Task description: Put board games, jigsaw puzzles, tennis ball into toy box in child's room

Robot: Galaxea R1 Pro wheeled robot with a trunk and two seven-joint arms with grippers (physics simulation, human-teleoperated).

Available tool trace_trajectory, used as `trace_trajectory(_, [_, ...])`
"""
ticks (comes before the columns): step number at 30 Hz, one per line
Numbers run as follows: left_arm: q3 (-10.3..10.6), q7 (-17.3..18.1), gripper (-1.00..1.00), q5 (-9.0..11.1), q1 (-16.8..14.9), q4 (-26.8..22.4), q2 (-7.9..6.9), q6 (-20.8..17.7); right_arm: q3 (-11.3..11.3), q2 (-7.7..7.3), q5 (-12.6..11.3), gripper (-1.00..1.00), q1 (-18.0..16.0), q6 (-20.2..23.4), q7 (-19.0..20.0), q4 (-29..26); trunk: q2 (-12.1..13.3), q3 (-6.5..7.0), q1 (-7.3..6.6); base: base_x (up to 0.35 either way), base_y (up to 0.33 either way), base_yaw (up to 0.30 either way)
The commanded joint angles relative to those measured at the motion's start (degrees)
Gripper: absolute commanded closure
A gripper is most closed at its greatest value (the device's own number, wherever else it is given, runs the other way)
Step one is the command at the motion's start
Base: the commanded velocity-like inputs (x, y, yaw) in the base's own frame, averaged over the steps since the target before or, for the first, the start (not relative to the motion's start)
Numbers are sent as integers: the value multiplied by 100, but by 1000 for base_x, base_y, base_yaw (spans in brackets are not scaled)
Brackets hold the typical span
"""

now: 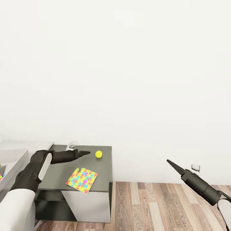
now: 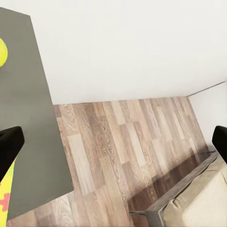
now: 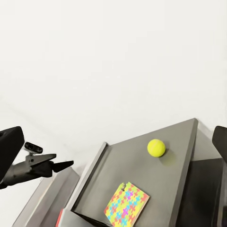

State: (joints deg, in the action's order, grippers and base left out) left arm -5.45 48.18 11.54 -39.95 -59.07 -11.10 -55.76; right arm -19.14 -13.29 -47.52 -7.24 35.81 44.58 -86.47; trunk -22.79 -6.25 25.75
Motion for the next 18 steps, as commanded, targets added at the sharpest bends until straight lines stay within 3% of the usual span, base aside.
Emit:
trace_trajectory(1, [-4, 26, -100, -12, 14, -3, 3, -4, 0, 1, -27, -100, -5, 33, -6, 0, -13, -12, 4, 0, -69, -5])
trace_trajectory(18, [-158, 16, -100, -12, 84, -8, 2, 30, 15, 11, -29, -100, -5, -160, -27, -1, -13, -12, 4, 0, -81, -1])
